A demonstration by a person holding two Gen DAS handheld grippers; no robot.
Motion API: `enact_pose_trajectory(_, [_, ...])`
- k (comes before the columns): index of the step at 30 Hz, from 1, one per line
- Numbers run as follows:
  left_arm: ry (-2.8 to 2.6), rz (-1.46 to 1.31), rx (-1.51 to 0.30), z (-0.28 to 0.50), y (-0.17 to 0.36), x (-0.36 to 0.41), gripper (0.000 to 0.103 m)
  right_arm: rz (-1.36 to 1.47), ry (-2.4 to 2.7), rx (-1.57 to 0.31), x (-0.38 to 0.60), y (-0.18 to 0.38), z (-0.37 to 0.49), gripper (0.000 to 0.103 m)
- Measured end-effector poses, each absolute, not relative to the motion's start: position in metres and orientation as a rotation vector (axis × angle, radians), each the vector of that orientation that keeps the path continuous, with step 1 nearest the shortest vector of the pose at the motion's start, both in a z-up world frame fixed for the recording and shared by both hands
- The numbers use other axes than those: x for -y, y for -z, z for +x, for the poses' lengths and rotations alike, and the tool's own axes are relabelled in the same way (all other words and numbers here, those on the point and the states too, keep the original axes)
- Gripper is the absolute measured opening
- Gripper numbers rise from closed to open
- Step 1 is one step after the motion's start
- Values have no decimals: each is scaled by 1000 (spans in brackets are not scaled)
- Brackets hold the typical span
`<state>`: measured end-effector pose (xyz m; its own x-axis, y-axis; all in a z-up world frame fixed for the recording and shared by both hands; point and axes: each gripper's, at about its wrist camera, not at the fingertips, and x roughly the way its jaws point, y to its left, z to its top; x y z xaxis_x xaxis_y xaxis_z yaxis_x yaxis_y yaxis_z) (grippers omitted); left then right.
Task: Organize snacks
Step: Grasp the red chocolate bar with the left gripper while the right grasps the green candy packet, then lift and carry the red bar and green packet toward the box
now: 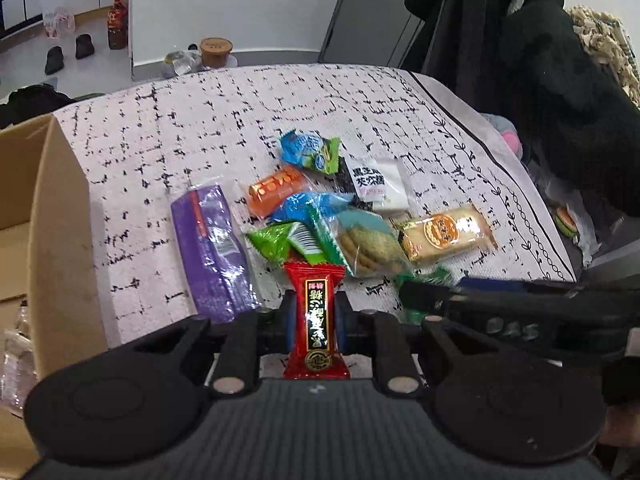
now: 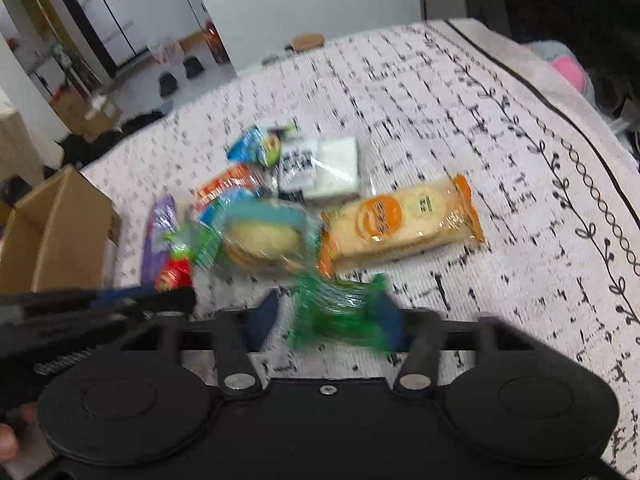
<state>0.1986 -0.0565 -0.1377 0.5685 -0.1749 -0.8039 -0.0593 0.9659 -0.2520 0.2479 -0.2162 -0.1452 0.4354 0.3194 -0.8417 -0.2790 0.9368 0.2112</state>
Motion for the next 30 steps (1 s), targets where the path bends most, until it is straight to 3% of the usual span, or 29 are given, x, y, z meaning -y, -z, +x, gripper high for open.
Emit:
enact_pose_trajectory(9, [73,-266,-931,192,129,51,18,94,-388,-1041,219,134,234,28])
enact_pose_trajectory(30, [74,-257,-783,167,75,19,18,158,-468,-913,200,72,210,26])
